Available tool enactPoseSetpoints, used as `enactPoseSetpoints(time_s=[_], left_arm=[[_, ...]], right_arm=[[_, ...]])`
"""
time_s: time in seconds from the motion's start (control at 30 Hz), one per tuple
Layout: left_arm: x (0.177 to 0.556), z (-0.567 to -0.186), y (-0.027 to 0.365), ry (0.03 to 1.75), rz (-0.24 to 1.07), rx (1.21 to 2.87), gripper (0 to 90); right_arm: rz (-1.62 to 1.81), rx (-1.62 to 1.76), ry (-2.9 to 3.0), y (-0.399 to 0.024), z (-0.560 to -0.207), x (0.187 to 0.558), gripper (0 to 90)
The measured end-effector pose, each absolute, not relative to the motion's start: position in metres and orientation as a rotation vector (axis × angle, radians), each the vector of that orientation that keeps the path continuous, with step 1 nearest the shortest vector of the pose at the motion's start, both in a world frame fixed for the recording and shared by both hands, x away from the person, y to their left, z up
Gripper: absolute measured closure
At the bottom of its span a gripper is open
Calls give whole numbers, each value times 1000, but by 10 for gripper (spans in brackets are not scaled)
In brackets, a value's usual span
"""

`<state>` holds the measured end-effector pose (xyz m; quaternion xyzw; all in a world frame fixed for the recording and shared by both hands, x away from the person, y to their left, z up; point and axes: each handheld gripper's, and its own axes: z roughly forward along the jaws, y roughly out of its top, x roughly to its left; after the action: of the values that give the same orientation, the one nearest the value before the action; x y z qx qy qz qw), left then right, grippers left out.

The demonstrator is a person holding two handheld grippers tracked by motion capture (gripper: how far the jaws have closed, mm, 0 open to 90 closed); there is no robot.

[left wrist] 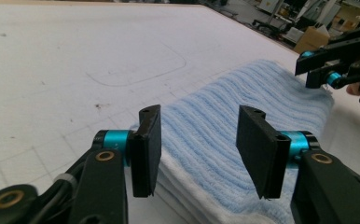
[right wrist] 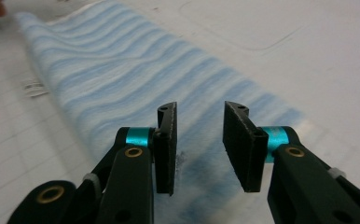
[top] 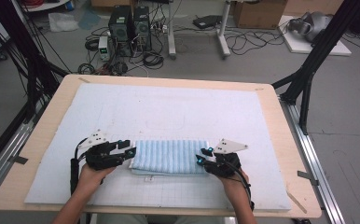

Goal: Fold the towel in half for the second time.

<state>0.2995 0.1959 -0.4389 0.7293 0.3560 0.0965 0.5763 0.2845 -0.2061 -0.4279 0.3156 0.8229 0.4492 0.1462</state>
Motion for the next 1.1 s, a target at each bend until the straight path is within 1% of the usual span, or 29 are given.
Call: enactPoseSetpoints(time_s=[0.13,0.23,0.27,0.4,0.47,0.5,0.6,0.73,0.97,1.1], left_arm=[[298,-440,190,823,220,1722,510],[296,-441,186,829,219,1736,489],[296,-441,185,827,216,1738,469],[293,-442,179,815,192,1744,408],[291,-443,175,809,197,1775,361],[290,-443,173,803,192,1790,352],[284,-445,170,797,224,1819,342],[281,-449,169,843,285,1894,342],[278,-450,161,850,379,2026,353],[280,-450,162,861,380,2016,356]], right_arm=[[1155,848,2490,-199,-439,281,649],[1155,836,2503,-203,-443,278,640],[1151,820,2506,-204,-443,277,638],[1227,848,2458,-212,-440,277,572],[1307,873,2389,-217,-435,278,543],[1312,886,2368,-218,-434,278,526],[1305,902,2341,-220,-432,281,503],[1318,931,2318,-221,-431,284,470],[1331,939,2292,-221,-426,287,444],[1324,955,2287,-222,-425,288,427]])
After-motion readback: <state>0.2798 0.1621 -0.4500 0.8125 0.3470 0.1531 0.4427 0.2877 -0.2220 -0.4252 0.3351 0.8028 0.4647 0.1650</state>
